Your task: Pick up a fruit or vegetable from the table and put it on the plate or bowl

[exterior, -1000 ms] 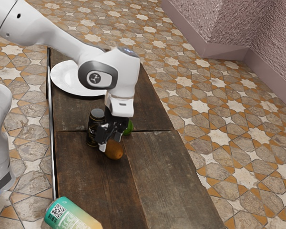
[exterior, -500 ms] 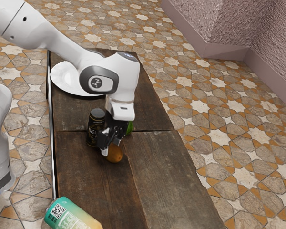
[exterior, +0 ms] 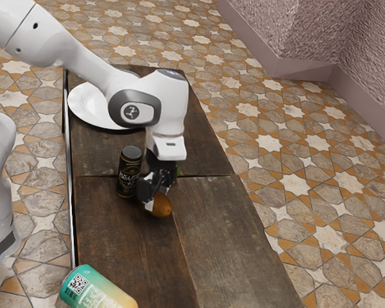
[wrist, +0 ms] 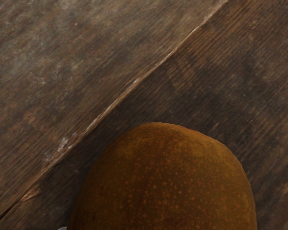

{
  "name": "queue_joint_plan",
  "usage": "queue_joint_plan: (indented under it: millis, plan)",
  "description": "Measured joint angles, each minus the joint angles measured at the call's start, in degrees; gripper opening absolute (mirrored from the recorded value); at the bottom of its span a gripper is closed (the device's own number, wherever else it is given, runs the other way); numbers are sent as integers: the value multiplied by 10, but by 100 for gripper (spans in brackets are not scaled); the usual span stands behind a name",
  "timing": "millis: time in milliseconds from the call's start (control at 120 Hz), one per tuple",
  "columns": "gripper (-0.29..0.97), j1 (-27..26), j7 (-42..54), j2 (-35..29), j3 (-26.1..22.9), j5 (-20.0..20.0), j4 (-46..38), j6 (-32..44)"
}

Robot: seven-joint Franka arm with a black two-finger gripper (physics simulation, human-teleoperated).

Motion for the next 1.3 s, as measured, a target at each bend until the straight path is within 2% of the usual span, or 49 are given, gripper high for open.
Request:
queue_joint_plan:
  millis: [117,217,317,467,608,758,958,1300]
  plan:
    - [31,-7,-3,5,-13,5,26,8]
    - [30,-7,-5,18,-25,21,92,12]
    - [30,13,-12,-34,-27,53,134,14]
    - [32,155,-25,-143,-45,76,142,13]
    - [31,353,-33,-167,-71,68,131,-15]
    - [31,496,-40,-169,-70,62,117,-55]
    - [31,606,-47,-133,-69,61,108,-86]
    - [30,701,-54,-68,-69,61,109,-101]
